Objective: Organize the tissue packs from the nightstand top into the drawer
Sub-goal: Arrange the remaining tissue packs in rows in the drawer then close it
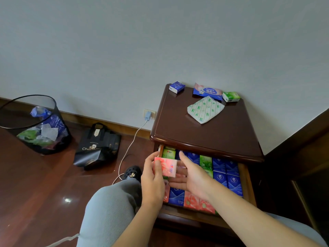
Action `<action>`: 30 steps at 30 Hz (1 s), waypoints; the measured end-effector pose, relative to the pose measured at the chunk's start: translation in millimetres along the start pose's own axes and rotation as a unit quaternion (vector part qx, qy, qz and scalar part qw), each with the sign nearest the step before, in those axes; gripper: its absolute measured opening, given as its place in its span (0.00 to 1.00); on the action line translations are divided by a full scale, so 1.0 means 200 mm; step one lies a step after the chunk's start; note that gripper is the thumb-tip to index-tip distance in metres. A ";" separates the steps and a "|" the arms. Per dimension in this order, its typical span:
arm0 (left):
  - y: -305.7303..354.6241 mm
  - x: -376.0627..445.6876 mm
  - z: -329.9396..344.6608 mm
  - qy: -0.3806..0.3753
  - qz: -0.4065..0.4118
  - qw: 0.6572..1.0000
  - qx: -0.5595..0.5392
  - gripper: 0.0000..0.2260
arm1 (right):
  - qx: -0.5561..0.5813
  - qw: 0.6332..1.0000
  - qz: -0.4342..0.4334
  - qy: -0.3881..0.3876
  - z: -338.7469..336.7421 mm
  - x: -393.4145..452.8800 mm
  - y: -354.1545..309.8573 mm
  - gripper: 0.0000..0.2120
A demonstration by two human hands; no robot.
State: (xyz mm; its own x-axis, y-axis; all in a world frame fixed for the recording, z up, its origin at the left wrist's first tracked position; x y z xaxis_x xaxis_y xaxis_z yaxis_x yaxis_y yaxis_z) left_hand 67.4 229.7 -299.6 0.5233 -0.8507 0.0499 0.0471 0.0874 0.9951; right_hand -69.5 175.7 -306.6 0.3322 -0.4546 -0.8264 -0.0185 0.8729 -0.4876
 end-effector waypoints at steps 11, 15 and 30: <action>-0.03 0.00 0.08 -0.132 0.020 0.970 0.201 0.14 | -0.064 0.989 0.052 -0.119 -0.10 -0.14 0.04 0.25; -0.02 0.01 0.06 -0.094 0.032 0.964 0.246 0.13 | -0.068 0.993 0.049 -0.087 -0.17 -0.13 0.04 0.29; -0.10 0.04 0.07 -0.159 0.015 0.901 0.404 0.24 | -0.166 0.933 -0.111 0.300 -0.26 0.13 -0.11 0.14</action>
State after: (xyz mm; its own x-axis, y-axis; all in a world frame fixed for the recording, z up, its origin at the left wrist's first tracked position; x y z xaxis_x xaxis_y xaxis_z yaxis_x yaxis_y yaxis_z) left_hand 58.2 213.6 -318.2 0.2379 -0.9709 -0.0288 -0.6639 -0.1842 0.7248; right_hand -109.0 135.5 -331.4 -0.2232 -0.7218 -0.6551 -0.3368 0.6878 -0.6431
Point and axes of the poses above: each hand's wrist, its own x-axis towards the middle knuckle, its own z-axis out of the palm, y = z × x, the point moved 6 cm from there along x, towards the middle knuckle, and after that the axes turned 10 degrees about z, right-handed, at the moved point
